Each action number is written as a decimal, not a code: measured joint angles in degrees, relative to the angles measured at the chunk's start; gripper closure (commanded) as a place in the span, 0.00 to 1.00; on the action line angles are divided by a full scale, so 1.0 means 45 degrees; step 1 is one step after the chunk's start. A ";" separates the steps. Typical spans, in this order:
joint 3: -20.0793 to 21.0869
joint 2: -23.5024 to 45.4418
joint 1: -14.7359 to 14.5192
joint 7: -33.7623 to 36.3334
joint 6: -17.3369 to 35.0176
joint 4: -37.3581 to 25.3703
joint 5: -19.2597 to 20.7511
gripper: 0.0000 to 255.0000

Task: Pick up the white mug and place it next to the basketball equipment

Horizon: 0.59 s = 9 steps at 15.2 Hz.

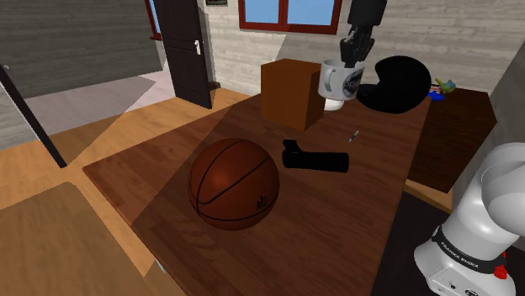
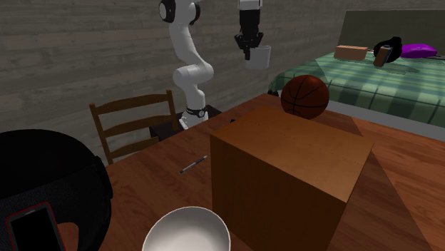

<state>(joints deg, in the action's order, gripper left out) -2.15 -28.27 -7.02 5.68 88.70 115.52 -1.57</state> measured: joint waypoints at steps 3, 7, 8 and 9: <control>0.0676 -0.0707 -0.0255 0.0868 -0.0059 0.0614 -0.0300 1.00; 0.1601 -0.1286 -0.0614 0.2033 -0.0226 0.0952 -0.0793 1.00; 0.1797 -0.1469 -0.0692 0.2280 -0.0232 0.1109 -0.0908 1.00; 0.2056 -0.1478 -0.0781 0.2590 -0.0235 0.1090 -0.1045 1.00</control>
<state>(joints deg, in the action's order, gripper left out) 7.10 -34.92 -10.54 17.34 87.64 120.42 -6.27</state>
